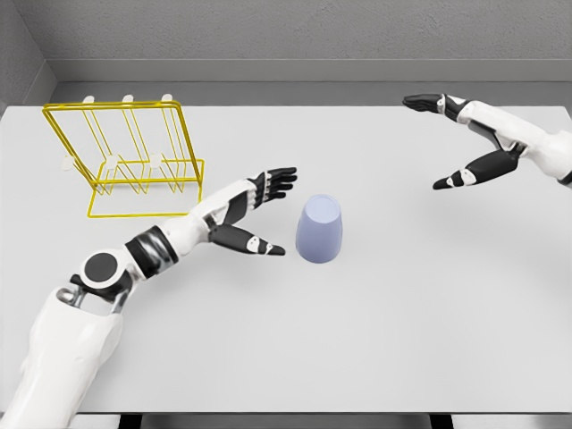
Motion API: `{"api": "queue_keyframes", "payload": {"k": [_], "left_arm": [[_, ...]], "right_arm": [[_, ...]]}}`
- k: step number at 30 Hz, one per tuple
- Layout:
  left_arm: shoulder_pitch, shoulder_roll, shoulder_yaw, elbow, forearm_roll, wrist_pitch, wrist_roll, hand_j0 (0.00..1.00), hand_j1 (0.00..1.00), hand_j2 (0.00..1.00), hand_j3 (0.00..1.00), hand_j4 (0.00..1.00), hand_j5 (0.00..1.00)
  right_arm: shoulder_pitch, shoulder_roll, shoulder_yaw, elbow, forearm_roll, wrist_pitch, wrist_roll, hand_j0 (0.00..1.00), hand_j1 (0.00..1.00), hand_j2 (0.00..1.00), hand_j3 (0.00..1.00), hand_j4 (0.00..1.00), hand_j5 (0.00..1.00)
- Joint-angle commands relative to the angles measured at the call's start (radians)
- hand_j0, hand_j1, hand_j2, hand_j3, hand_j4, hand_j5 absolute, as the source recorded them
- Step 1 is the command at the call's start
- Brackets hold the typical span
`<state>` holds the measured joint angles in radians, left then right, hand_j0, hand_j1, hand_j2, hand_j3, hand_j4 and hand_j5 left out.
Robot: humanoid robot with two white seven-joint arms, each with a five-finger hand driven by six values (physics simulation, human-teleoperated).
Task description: Place the cup on the cup holder with both arms
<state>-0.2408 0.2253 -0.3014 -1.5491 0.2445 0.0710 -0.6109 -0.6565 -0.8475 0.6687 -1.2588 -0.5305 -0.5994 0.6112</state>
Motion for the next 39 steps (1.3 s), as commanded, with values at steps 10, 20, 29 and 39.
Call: {"api": "queue_keyframes", "payload": {"k": [10, 20, 29, 39], "left_arm": [[0.002, 0.006, 0.007, 0.003, 0.006, 0.0, 0.0, 1.0, 1.0, 1.0, 1.0, 1.0, 1.0], [0.011, 0.006, 0.011, -0.023, 0.007, 0.001, 0.0, 1.0, 1.0, 1.0, 1.0, 1.0, 1.0], [0.009, 0.008, 0.011, -0.02, 0.007, 0.001, 0.0, 1.0, 1.0, 1.0, 1.0, 1.0, 1.0], [-0.003, -0.009, 0.011, 0.027, 0.004, 0.003, 0.0, 1.0, 1.0, 1.0, 1.0, 1.0, 1.0]], "right_arm": [[-0.002, -0.001, -0.001, 0.047, 0.009, -0.011, 0.0, 1.0, 1.0, 1.0, 1.0, 1.0, 1.0], [-0.003, -0.001, -0.004, 0.047, 0.009, -0.011, 0.0, 1.0, 1.0, 1.0, 1.0, 1.0, 1.0], [-0.003, -0.001, -0.009, 0.047, 0.009, -0.011, 0.0, 1.0, 1.0, 1.0, 1.0, 1.0, 1.0], [-0.012, 0.01, -0.014, 0.049, 0.05, -0.011, 0.0, 1.0, 1.0, 1.0, 1.0, 1.0, 1.0]]}}
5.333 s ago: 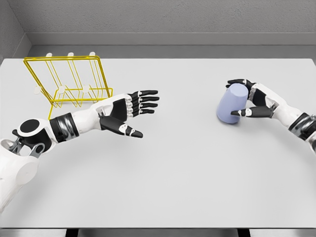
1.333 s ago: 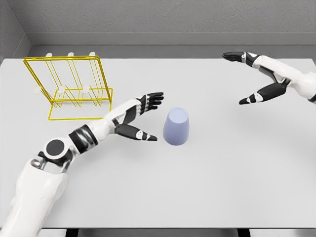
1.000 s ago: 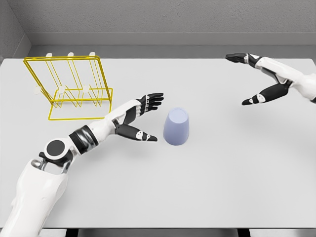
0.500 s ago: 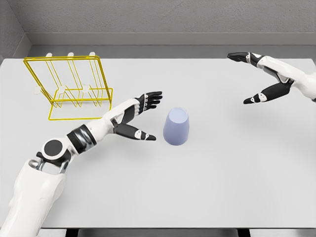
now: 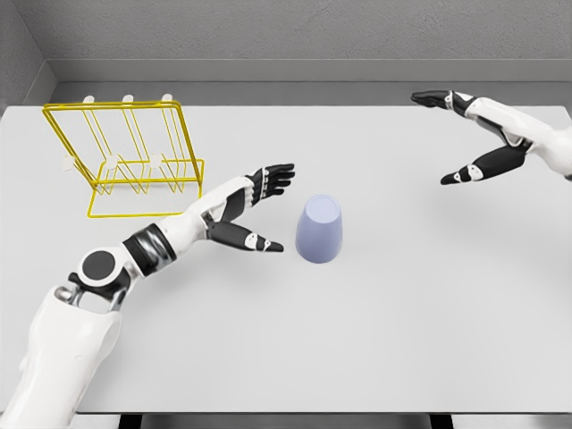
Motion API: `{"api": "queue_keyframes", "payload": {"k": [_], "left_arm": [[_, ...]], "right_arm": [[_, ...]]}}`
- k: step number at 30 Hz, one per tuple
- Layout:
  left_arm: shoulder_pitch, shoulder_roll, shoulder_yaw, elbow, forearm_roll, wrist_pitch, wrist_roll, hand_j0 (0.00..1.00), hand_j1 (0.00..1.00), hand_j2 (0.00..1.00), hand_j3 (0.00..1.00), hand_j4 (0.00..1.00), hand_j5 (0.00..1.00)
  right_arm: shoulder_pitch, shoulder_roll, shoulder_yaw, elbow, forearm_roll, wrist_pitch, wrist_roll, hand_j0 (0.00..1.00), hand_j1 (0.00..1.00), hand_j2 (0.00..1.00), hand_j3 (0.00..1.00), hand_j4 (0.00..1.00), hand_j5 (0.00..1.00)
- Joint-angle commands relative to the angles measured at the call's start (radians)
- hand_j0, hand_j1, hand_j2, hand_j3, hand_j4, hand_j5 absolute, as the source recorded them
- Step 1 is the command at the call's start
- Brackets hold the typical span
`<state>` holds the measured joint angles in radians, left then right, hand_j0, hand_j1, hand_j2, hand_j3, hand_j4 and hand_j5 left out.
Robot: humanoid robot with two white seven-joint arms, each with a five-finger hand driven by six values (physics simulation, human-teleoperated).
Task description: Place the cup on the cup holder with both arms
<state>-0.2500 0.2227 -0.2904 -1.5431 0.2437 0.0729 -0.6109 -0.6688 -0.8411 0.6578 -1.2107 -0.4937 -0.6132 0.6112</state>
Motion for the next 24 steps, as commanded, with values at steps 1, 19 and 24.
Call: {"api": "queue_keyframes", "payload": {"k": [1, 19, 24], "left_arm": [[-0.003, -0.014, -0.001, 0.04, 0.005, 0.001, 0.0, 1.0, 1.0, 1.0, 1.0, 1.0, 1.0], [-0.014, -0.085, -0.01, 0.118, -0.038, -0.001, 0.0, 1.0, 1.0, 1.0, 1.0, 1.0, 1.0], [-0.012, -0.091, -0.01, 0.118, -0.04, -0.002, 0.0, 1.0, 1.0, 1.0, 1.0, 1.0, 1.0]], "right_arm": [[0.0, 0.004, -0.003, 0.002, 0.014, 0.002, 0.0, 1.0, 1.0, 1.0, 1.0, 1.0, 1.0], [0.002, 0.007, 0.003, -0.007, 0.018, 0.002, 0.0, 1.0, 1.0, 1.0, 1.0, 1.0, 1.0], [0.0, 0.005, 0.005, -0.01, 0.02, 0.002, 0.0, 1.0, 1.0, 1.0, 1.0, 1.0, 1.0]]}}
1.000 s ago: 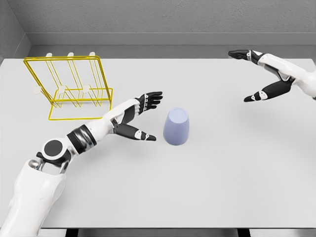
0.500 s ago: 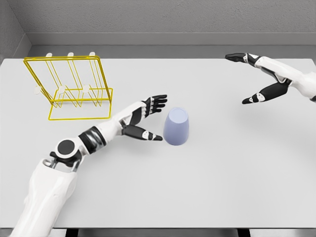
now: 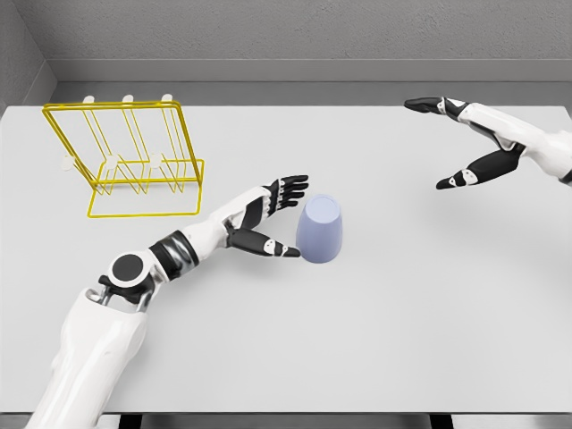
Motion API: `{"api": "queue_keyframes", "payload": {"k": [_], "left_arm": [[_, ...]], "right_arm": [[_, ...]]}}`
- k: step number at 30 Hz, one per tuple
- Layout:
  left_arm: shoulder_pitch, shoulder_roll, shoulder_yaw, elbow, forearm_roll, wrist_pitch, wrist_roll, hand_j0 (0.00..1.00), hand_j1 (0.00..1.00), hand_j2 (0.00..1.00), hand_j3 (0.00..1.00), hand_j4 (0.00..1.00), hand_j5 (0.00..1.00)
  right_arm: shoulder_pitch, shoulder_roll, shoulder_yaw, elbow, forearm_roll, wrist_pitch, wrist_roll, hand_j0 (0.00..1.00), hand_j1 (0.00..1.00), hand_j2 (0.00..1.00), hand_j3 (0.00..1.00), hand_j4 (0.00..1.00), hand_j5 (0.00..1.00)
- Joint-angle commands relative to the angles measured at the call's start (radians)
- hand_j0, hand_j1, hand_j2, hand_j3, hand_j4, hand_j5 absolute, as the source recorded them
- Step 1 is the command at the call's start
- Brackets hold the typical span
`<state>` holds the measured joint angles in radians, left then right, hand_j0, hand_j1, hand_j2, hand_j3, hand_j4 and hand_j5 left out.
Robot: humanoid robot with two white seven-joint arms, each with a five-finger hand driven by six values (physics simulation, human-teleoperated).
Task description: Place the cup on the cup holder with both arms
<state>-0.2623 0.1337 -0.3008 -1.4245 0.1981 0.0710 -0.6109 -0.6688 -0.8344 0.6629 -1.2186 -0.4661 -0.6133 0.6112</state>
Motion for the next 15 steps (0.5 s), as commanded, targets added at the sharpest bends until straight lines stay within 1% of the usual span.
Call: {"api": "queue_keyframes", "payload": {"k": [1, 15], "left_arm": [[0.0, 0.0, 0.0, -0.001, 0.006, 0.001, 0.0, 1.0, 1.0, 1.0, 1.0, 1.0, 1.0], [0.002, -0.009, -0.018, -0.001, 0.006, 0.0, 0.0, 1.0, 1.0, 1.0, 1.0, 1.0, 1.0]], "right_arm": [[0.0, 0.0, 0.0, -0.002, -0.008, 0.002, 0.0, 1.0, 1.0, 1.0, 1.0, 1.0, 1.0], [-0.008, 0.0, -0.002, -0.006, -0.005, 0.002, 0.0, 1.0, 1.0, 1.0, 1.0, 1.0, 1.0]]}}
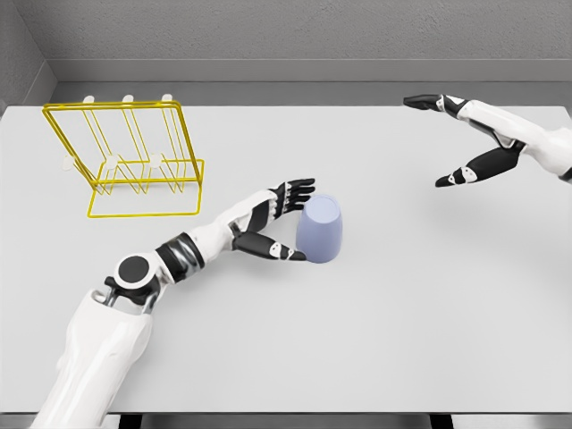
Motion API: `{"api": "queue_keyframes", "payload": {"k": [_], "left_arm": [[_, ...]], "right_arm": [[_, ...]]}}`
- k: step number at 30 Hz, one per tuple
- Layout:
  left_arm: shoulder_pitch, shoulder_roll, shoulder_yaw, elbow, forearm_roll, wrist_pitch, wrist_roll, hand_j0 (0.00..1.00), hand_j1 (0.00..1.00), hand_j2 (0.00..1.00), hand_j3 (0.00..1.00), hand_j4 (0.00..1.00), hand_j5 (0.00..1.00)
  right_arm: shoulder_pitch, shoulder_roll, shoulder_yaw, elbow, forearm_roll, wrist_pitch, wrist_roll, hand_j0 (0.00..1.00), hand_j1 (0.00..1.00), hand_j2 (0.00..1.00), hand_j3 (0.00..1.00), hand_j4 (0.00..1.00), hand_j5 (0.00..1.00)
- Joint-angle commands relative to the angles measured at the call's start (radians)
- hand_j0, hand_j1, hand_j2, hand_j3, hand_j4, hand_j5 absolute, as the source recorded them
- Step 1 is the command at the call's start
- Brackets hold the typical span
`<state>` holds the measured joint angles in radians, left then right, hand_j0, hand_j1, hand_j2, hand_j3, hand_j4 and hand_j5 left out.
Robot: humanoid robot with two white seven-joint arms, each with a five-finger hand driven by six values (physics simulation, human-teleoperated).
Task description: Place the cup on the cup holder with both arms
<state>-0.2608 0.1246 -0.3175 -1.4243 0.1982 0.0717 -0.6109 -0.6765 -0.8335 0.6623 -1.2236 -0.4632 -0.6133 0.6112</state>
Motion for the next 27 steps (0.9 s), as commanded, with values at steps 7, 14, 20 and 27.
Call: {"api": "queue_keyframes", "payload": {"k": [7, 14, 20, 27], "left_arm": [[-0.003, -0.003, -0.002, 0.001, -0.002, 0.0, 0.0, 1.0, 1.0, 1.0, 1.0, 1.0, 1.0], [-0.009, -0.029, -0.003, 0.021, -0.011, 0.002, 0.0, 1.0, 1.0, 1.0, 1.0, 1.0, 1.0], [-0.017, -0.049, -0.008, 0.036, -0.011, 0.002, 0.0, 1.0, 1.0, 1.0, 1.0, 1.0, 1.0], [-0.015, -0.063, -0.008, 0.039, -0.039, 0.0, 0.0, 1.0, 1.0, 1.0, 1.0, 1.0, 1.0]], "right_arm": [[-0.002, -0.001, 0.002, -0.001, 0.011, 0.002, 0.0, 1.0, 1.0, 1.0, 1.0, 1.0, 1.0], [-0.014, -0.001, 0.005, -0.001, 0.012, 0.002, 0.0, 1.0, 1.0, 1.0, 1.0, 1.0, 1.0], [-0.014, -0.001, 0.005, 0.001, 0.014, 0.002, 0.0, 1.0, 1.0, 1.0, 1.0, 1.0, 1.0], [-0.012, -0.001, 0.014, 0.001, 0.014, 0.002, 0.0, 1.0, 1.0, 1.0, 1.0, 1.0, 1.0]]}}
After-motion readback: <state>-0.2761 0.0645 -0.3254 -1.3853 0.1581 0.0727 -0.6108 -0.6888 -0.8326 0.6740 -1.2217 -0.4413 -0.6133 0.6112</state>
